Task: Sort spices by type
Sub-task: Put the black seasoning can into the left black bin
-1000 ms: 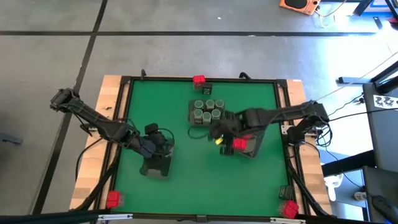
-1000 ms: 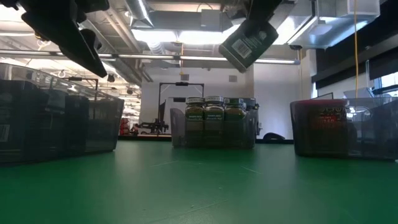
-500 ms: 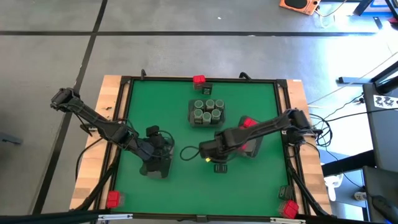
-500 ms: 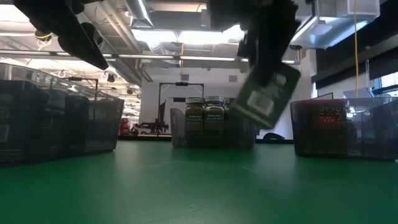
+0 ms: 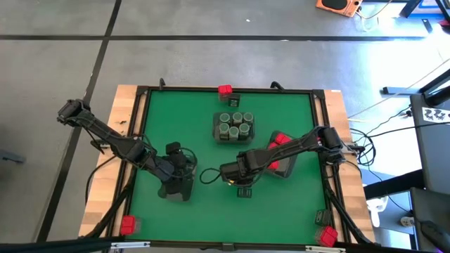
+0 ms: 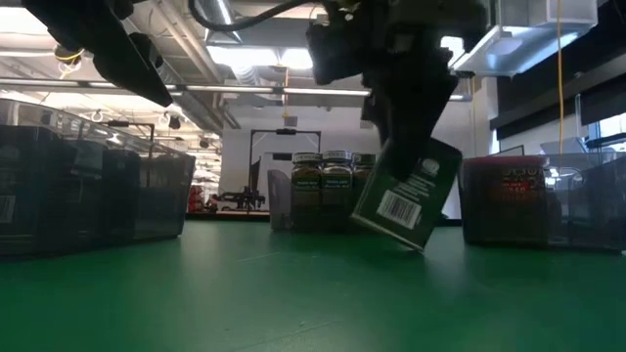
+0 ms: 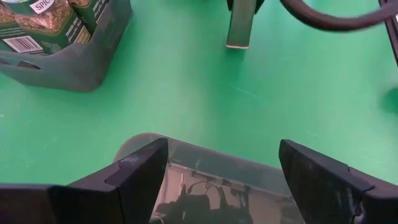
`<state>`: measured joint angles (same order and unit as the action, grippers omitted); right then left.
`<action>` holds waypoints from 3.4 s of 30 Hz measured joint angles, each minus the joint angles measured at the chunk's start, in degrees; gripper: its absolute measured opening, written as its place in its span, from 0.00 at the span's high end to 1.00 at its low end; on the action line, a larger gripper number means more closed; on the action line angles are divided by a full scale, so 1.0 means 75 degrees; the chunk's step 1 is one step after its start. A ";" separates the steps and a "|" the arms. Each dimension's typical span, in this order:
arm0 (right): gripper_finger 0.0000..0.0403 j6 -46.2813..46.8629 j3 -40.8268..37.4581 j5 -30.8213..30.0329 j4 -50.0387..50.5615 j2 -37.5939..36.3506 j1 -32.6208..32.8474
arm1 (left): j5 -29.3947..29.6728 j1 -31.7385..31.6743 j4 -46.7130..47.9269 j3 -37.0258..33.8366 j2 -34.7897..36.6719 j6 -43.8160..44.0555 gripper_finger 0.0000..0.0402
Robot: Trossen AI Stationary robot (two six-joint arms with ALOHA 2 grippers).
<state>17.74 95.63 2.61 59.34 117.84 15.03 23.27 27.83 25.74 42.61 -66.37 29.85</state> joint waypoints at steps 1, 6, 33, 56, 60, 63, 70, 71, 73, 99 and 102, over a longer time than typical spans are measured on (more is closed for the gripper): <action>0.65 0.0000 0.0001 -0.0026 -0.0066 0.0012 -0.0003 | 0.0000 0.0000 -0.0004 0.0000 0.0000 -0.0002 0.24; 0.59 0.0000 -0.0005 -0.0020 -0.0560 0.0021 0.0000 | -0.0006 0.0006 -0.0188 0.0000 0.0000 -0.0143 0.24; 0.25 -0.0186 -0.0011 -0.2037 0.0745 -0.1268 0.1411 | -0.0751 -0.0871 -0.3386 0.0244 -0.2391 -0.1600 0.24; 0.27 0.2854 -0.4564 -0.3273 -0.2799 -0.3304 0.3208 | -0.1702 -0.1698 -0.3295 0.3433 -0.5403 -0.2608 0.24; 0.27 0.3203 -0.4793 -0.3352 -0.3009 -0.3304 0.3340 | -0.1732 -0.1766 -0.3327 0.3705 -0.5850 -0.2588 0.24; 0.27 0.3223 -0.4863 -0.3350 -0.3118 -0.3304 0.3393 | -0.1749 -0.1775 -0.3362 0.3761 -0.6104 -0.2567 0.24; 0.27 0.3171 -0.4866 -0.3359 -0.3120 -0.3304 0.3416 | -0.1749 -0.1771 -0.3563 0.3771 -0.6408 -0.2396 0.34; 0.27 0.3135 -0.4866 -0.3411 -0.3112 -0.3304 0.3416 | -0.1746 -0.1769 -0.3582 0.3771 -0.6408 -0.2395 0.37; 0.27 0.3027 -0.4866 -0.3495 -0.3111 -0.3304 0.3413 | -0.1746 -0.1769 -0.3605 0.3771 -0.6408 -0.2376 0.43; 0.27 0.2996 -0.4866 -0.3432 -0.3166 -0.3304 0.3410 | -0.0961 -0.1296 -0.2569 0.3774 -0.5280 -0.2171 0.70; 0.27 0.2996 -0.4866 -0.3436 -0.3178 -0.3301 0.3410 | -0.0707 -0.1150 -0.2105 0.3774 -0.4866 -0.2075 0.70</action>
<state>40.21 59.13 -23.16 35.51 93.08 40.60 17.96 19.21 9.95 70.91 -102.86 14.28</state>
